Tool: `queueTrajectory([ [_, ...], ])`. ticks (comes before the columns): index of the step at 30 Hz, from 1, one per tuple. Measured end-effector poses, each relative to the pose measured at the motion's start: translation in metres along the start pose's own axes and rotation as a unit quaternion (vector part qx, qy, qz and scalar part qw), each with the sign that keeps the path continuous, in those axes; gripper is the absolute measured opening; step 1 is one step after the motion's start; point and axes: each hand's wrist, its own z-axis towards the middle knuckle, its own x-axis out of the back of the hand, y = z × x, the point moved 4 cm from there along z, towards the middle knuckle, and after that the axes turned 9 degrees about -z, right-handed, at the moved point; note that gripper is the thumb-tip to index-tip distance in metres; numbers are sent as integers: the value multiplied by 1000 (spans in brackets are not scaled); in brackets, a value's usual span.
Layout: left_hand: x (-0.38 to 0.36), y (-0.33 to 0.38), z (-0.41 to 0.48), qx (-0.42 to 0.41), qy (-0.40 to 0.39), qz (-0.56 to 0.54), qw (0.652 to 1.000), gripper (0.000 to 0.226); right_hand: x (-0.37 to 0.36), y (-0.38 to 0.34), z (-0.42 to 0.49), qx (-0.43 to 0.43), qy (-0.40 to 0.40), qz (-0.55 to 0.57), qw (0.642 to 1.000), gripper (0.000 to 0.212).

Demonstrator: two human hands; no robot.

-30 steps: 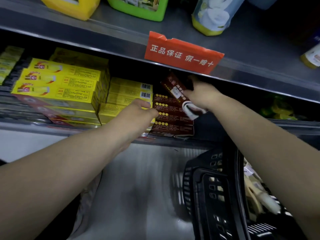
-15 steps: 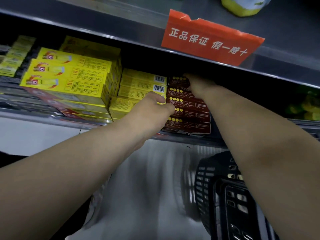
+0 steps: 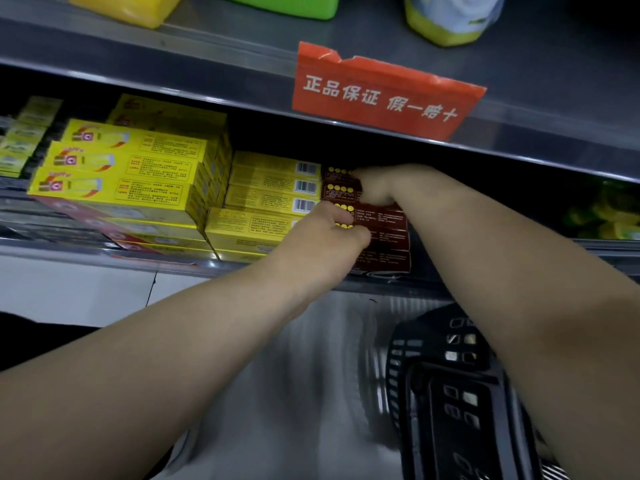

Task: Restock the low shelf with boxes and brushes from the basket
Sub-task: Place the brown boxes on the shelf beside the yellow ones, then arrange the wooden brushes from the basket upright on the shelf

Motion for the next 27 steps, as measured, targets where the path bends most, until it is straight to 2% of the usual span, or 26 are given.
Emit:
queueTrajectory([
  [3,-25,8,-10,-41,-38,30,998,23,26,0,-47,40,3,36,999,40],
  [5,-45,14,-19,-86,-71,61,992,19,38,6,-89,54,31,123,990,39],
  [9,-90,24,-46,-183,-140,123,965,13,34,41,-187,47,129,323,936,30],
  [12,-117,26,-71,-260,-186,176,931,14,12,68,-259,25,191,397,897,28],
  [16,-147,24,-99,-310,-244,230,890,12,-44,102,-321,-41,203,462,862,35],
  [19,-165,17,-109,-320,-284,281,859,11,-103,118,-343,-109,159,485,853,28],
  [23,-174,6,-105,-320,-288,364,826,12,-177,129,-341,-180,63,488,852,17],
  [25,-177,2,-103,-326,-293,409,800,14,-206,133,-330,-196,-2,442,875,15],
  [27,-180,-2,-101,-340,-302,450,769,17,-232,134,-313,-199,-82,339,916,22],
])
